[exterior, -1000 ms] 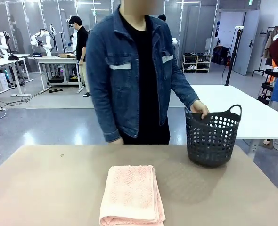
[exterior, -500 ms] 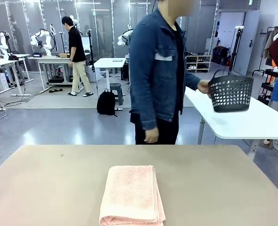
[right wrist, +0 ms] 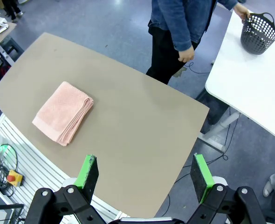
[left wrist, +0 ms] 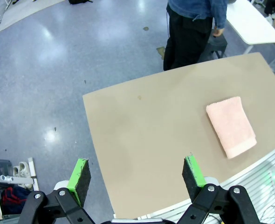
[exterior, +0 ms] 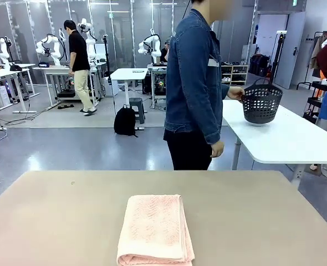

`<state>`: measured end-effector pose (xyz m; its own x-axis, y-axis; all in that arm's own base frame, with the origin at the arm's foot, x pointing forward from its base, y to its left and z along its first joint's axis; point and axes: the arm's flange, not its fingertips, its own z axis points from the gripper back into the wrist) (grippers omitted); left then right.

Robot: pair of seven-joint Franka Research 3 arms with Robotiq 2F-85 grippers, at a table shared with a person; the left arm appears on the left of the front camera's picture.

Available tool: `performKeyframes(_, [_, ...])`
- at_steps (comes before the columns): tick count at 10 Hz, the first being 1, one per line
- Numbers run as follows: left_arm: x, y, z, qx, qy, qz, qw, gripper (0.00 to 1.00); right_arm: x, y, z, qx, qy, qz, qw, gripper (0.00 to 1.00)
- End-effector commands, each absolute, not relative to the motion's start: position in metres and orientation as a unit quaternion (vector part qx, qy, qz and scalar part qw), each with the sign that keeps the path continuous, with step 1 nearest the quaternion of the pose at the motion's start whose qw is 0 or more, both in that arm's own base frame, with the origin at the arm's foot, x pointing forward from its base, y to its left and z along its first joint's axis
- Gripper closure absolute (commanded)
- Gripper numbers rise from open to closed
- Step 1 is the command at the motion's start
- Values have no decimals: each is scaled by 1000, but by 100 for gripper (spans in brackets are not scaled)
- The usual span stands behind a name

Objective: Fold the towel.
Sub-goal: Pick up the 100 cm Hotel Towel and place it on the left side of the table.

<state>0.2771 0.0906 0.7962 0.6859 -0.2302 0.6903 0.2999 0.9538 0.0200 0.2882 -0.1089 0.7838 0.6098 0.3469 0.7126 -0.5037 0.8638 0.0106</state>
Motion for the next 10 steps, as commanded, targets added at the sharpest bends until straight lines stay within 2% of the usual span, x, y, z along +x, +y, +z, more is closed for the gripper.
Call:
performKeyframes(1, [277, 91, 799, -47, -365, -147, 918, 0, 288, -109, 786, 106, -370, 239, 892, 0])
performKeyframes(10, [277, 91, 796, -47, -369, -145, 917, 0, 288, -109, 786, 106, -370, 239, 892, 0])
